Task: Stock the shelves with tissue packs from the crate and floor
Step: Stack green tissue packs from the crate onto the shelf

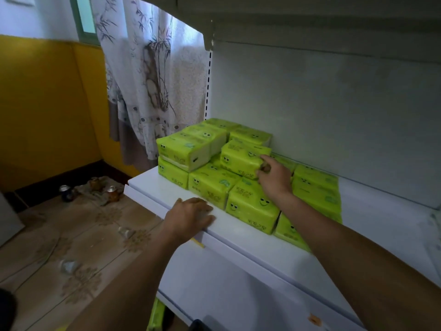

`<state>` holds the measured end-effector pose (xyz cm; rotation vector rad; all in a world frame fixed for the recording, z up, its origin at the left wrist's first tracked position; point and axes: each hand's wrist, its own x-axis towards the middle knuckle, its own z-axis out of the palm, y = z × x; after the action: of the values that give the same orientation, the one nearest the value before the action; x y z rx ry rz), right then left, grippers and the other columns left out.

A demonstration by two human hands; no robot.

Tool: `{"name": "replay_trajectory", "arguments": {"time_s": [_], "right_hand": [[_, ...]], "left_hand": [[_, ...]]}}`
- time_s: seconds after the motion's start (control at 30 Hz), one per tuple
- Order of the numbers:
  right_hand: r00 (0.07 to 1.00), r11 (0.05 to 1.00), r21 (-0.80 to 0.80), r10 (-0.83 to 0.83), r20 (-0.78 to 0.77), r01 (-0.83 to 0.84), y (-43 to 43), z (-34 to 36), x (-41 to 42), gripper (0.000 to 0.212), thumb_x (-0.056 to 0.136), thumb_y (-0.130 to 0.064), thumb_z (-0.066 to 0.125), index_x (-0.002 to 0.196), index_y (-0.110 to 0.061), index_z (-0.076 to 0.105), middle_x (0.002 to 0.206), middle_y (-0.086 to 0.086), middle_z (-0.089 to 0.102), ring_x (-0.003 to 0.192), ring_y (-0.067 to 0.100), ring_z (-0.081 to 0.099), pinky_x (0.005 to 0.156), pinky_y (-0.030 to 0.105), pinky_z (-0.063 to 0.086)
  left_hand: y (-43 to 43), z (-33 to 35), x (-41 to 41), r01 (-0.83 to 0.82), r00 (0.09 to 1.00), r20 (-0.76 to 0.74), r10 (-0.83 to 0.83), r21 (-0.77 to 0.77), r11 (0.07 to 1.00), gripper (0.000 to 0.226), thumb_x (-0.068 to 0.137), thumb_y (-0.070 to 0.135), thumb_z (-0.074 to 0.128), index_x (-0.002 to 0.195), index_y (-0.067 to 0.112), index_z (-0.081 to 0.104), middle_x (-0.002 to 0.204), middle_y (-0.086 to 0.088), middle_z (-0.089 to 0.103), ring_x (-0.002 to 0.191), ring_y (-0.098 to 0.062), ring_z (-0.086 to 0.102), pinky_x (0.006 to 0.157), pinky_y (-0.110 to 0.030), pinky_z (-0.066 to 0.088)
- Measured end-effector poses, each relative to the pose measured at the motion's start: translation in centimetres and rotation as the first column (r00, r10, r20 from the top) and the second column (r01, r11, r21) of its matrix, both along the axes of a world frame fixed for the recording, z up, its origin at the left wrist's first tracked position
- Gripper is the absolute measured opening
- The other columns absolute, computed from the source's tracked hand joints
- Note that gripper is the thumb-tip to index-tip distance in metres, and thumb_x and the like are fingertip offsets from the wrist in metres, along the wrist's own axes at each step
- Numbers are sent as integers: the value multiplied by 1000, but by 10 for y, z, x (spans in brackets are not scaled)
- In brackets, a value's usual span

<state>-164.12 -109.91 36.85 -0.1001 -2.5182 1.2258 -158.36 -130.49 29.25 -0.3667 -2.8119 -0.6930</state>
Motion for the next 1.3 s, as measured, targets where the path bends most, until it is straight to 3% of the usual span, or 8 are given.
{"name": "replay_trajectory", "arguments": {"time_s": [0.2, 0.37, 0.47, 0.57, 0.67, 0.77, 1.03, 1.3], "right_hand": [[998, 989, -135, 56, 10, -54, -20, -1, -10, 55, 90, -1, 49, 141, -22, 40, 124, 11, 58, 95, 22, 63, 71, 27, 54], [987, 986, -110, 133, 86, -123, -23, 3, 5, 66, 89, 5, 41, 146, -27, 30, 137, 8, 49, 71, 17, 56, 44, 16, 39], [990, 987, -119, 114, 82, -104, -15, 11, 29, 64, 85, 5, 43, 143, -21, 37, 131, 10, 53, 77, 20, 57, 51, 21, 41], [999, 1000, 9, 25, 34, -26, -8, 14, 62, 51, 79, -2, 56, 128, -13, 54, 118, 9, 61, 101, 27, 60, 75, 29, 47], [999, 992, 125, -33, 21, 30, -7, 4, 101, 38, 74, -7, 63, 111, -13, 61, 104, 8, 62, 97, 26, 58, 76, 29, 41], [998, 968, 243, 49, 31, -55, -12, -15, 139, 35, 75, -7, 61, 110, -11, 57, 105, 10, 57, 96, 27, 54, 74, 31, 39], [989, 928, 343, 145, 26, -145, -8, -100, 224, 30, 85, -12, 54, 114, -13, 53, 108, 5, 54, 92, 23, 54, 71, 29, 37], [914, 990, 130, -1, 405, -56, 43, -243, 273, 38, 86, -16, 58, 123, -15, 52, 121, 5, 55, 105, 22, 55, 86, 32, 46]], "left_hand": [[-1, 1, 0, 49, 999, 13, -49, 0, 999, 80, 65, 72, 22, 110, 25, 68, 124, 5, 61, 114, -15, 56, 98, -31, 31], [10, 3, 9, -61, 998, 3, 61, -12, 998, 31, 90, 47, 51, 107, 28, 68, 123, 10, 60, 116, -14, 53, 103, -39, 33], [16, -6, 26, -38, 992, -115, 44, 55, 998, 27, 83, 32, 50, 92, 19, 72, 101, 0, 70, 94, -25, 65, 81, -40, 46], [11, -15, 55, -39, 985, -159, 68, 174, 984, 32, 82, 30, 51, 104, 14, 68, 107, -5, 68, 94, -24, 65, 79, -31, 48], [8, -24, 85, -64, 976, -189, 105, 212, 975, 42, 76, 37, 45, 99, 11, 69, 97, -9, 67, 87, -28, 64, 73, -33, 51], [10, -41, 115, 2, 994, -112, 18, 173, 985, 41, 74, 36, 47, 95, 9, 70, 91, -10, 66, 79, -32, 64, 65, -38, 54], [35, -119, 198, 34, 975, 215, -64, 141, 989, 34, 87, 27, 59, 119, 20, 57, 120, -2, 54, 101, -20, 59, 84, -34, 49], [70, -211, 247, 52, 866, 486, -117, 145, 988, 46, 76, 37, 53, 117, 16, 60, 114, -9, 57, 103, -27, 60, 85, -37, 49]]}}
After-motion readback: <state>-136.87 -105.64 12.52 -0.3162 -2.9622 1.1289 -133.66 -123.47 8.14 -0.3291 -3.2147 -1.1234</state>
